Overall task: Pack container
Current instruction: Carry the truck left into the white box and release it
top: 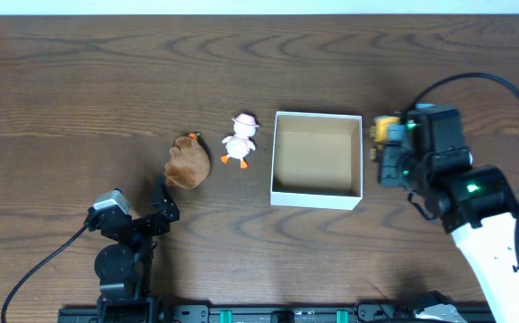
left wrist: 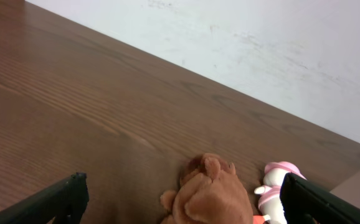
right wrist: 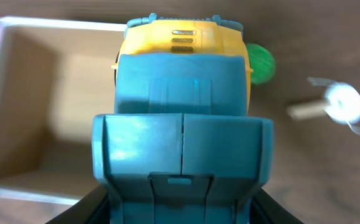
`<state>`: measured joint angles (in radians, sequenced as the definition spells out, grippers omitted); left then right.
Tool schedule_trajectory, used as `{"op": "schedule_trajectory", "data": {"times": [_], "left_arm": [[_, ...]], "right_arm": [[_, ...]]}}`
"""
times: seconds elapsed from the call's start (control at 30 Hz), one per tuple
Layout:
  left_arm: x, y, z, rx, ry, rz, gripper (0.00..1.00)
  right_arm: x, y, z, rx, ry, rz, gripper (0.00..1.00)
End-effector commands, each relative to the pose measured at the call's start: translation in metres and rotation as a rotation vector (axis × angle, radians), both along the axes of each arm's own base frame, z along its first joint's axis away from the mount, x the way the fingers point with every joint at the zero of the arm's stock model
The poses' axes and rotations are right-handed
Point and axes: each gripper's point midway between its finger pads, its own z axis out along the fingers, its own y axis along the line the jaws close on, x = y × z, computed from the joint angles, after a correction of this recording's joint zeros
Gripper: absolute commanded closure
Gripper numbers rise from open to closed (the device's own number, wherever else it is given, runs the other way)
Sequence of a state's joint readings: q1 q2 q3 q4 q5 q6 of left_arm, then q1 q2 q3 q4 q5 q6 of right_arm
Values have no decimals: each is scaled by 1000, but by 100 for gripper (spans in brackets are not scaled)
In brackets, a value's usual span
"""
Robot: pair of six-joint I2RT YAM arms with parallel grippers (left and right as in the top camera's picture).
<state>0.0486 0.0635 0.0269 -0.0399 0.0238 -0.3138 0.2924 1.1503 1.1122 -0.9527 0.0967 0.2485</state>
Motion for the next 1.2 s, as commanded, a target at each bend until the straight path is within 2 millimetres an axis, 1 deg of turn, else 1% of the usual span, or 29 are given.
{"op": "schedule_trajectory", "data": {"times": [0.0,0.2,0.27,0.37,0.5,0.63,0.83,0.97,1.17], "left_arm": [[-1,0,-18,8,52,-1,2],[-1,0,-18,8,51,-1,2],[-1,0,-18,8,51,-1,2],[-1,0,-18,8,51,-1,2],[-1,0,-18,8,51,-1,2],[-1,0,-18,8,52,-1,2],[-1,0,-18,8,52,-1,2],[-1,0,-18,8,52,-1,2],[-1,0,-18,8,51,-1,2]], "right_arm": [[1,32,22,-16,-81,149,52],[-3,79,27,28,-126,266,51],[-5,92,24,6,-129,327,48],[-7,105,12,-76,-116,463,48],[-8,109,-6,-195,-77,619,49],[-3,112,-20,-287,-65,743,49],[13,112,-31,-336,-60,730,48],[21,118,-41,-337,-57,731,46],[26,121,-61,-364,-12,761,46]]}}
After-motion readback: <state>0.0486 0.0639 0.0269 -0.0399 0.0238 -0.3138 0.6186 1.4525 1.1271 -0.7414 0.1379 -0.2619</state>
